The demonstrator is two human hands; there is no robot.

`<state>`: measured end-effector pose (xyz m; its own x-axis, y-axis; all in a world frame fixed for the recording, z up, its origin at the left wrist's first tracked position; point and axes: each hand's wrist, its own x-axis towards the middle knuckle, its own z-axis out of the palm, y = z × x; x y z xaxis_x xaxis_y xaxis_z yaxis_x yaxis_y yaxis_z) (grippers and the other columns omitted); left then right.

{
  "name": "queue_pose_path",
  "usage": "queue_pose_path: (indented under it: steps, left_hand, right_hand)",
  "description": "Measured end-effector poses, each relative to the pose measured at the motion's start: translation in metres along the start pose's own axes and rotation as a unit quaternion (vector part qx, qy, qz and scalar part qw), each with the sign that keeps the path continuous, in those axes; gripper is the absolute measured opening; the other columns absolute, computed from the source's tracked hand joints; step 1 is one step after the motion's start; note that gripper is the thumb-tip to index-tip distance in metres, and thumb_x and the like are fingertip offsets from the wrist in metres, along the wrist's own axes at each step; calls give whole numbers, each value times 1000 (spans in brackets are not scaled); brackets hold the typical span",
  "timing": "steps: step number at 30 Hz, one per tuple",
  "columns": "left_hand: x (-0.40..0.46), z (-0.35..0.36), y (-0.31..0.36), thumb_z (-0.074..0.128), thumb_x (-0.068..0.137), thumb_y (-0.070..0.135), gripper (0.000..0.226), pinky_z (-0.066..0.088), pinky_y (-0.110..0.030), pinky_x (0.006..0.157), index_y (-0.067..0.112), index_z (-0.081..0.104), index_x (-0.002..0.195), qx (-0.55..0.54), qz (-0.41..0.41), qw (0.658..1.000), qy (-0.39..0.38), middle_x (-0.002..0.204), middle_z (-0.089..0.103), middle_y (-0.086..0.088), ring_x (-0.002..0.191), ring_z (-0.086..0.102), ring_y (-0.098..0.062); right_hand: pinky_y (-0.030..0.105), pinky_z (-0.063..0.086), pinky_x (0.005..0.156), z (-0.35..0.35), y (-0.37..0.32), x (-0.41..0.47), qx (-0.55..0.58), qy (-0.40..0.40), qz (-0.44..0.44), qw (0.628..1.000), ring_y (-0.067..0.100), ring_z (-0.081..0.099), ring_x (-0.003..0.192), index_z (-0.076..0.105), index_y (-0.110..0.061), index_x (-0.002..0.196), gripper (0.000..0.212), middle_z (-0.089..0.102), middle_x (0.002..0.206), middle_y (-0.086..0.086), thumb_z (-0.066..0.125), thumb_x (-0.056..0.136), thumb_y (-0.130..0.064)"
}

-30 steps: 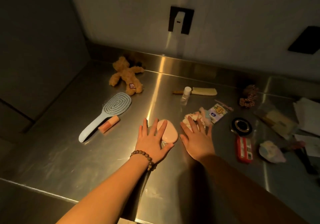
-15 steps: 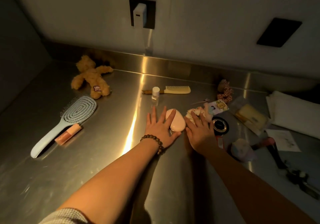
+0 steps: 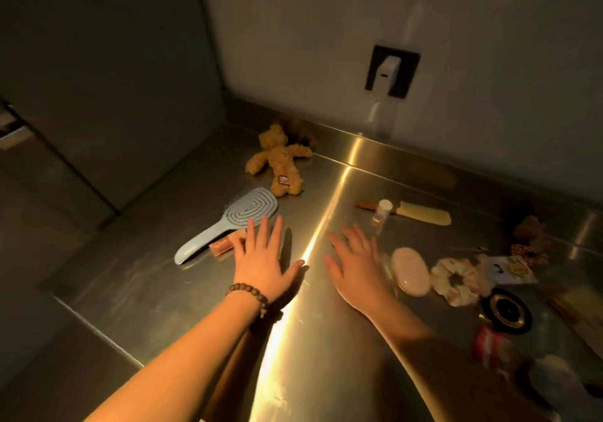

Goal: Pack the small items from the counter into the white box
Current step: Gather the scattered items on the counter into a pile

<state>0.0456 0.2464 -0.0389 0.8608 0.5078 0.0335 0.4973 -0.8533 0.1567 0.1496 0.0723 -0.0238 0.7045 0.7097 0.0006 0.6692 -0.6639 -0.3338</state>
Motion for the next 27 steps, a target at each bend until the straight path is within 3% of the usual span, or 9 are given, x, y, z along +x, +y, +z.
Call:
queue_pose_path:
  steps: [5,11,13,16,23,27]
  left_hand:
    - [18,-2,-80,13,64,88,96,-14,-63,106,41,-19,141,38,-73,996,-20,157,-7,-2,139,-20,-33]
    - [46,3,-114,5,69,87,84,-8,-61,107,48,-24,138,41,-3,999,-23,157,-6,2,141,-15,-32]
    - [56,3,-121,4,71,85,81,-6,-61,109,48,-22,138,38,11,999,-20,157,-3,4,142,-11,-31]
    - [67,0,-132,9,73,83,78,-1,-59,111,51,-22,137,21,19,999,-23,157,4,5,143,-4,-29]
    - [70,-8,-140,24,81,70,74,12,-52,111,46,-11,142,7,43,999,-28,154,20,3,141,14,-28]
    - [58,-11,-135,32,86,58,68,29,-42,99,38,6,146,-4,49,999,-1,140,39,-2,123,36,-24]
  right_hand:
    - [55,3,115,20,-57,85,-5,-12,-41,999,24,-6,145,24,-36,146,54,9,159,3,34,95,-50]
    - [56,13,114,39,-79,184,-20,-5,-18,1000,30,0,144,24,-37,146,49,6,159,3,34,99,-32]
    - [52,14,115,43,-76,203,-14,-19,-7,1000,28,2,144,33,-35,143,46,7,159,2,35,98,-29]
    - [45,21,113,43,-70,210,27,-35,7,999,28,13,142,56,-25,128,39,13,158,1,33,97,-32]
    - [36,33,100,29,-65,174,10,7,33,999,30,37,121,61,-19,122,36,31,151,6,37,98,-30]
    - [35,37,97,23,-66,144,32,33,58,997,26,40,113,66,-16,109,25,39,141,6,50,90,-22]
